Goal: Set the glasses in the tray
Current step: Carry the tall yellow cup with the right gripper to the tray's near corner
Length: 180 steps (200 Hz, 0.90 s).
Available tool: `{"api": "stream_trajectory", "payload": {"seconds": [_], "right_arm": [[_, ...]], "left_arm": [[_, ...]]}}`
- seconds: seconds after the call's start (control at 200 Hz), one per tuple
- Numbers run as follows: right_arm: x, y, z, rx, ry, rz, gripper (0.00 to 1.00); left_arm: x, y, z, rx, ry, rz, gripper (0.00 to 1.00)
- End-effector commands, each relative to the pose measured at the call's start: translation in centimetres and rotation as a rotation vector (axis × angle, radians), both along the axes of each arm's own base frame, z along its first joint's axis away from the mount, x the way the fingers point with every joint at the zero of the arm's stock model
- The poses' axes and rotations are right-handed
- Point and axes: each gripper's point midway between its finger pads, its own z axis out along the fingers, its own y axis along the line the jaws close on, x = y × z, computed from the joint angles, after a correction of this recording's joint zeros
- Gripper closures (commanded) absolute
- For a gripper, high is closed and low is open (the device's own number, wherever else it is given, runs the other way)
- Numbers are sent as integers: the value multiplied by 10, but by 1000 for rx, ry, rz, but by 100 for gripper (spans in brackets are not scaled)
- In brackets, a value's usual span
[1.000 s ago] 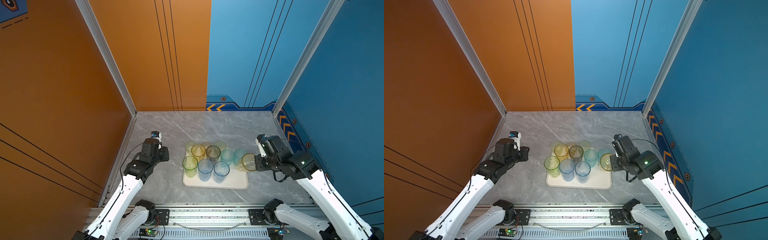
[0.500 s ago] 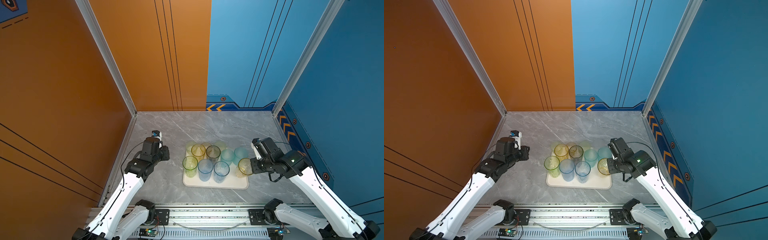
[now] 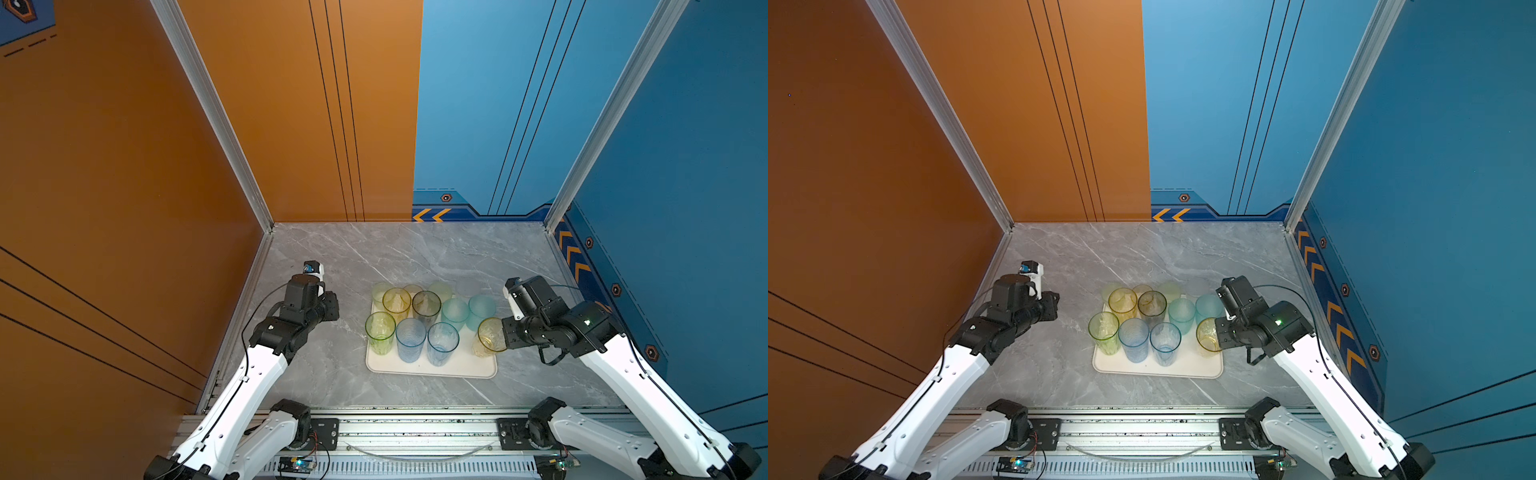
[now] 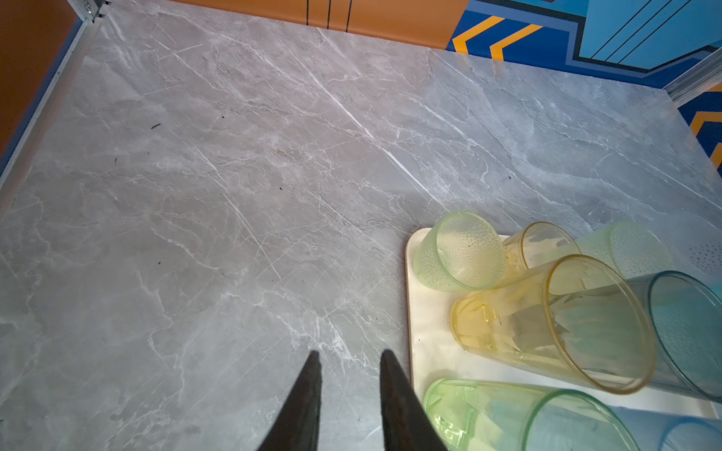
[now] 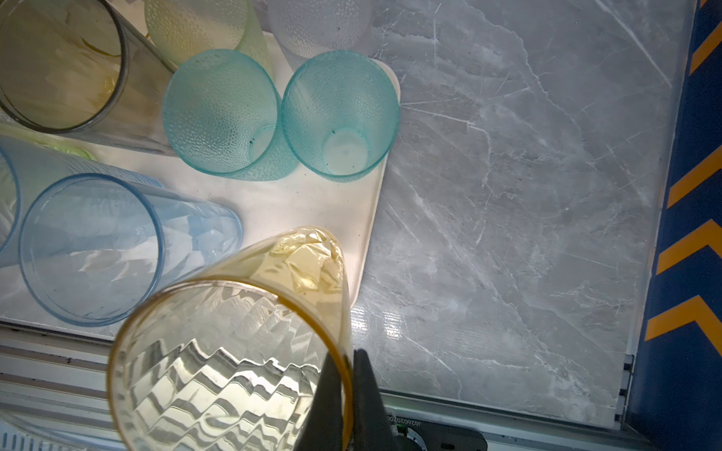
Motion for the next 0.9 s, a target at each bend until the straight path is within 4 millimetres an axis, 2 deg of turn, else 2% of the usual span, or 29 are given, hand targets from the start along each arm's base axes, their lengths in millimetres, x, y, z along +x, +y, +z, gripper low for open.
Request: {"api": "stream_trajectory", "payload": {"seconds": [0.0,0.371,0.726,0.896], "right_arm": [[-5,-3,7,3,-7,-9,100],[-8,-5,0,-12,24,-13,100],[4,16,-22,35,63,10,100],[11,19,-29,34,65,9,100]], "left_arm": [[1,1,15,-7,-29,3,72],[2,0,12,-8,-17,-2,72],[3,-3,5,-13,7,-12,72],[4,-4,3,-13,8,-12,72]]}}
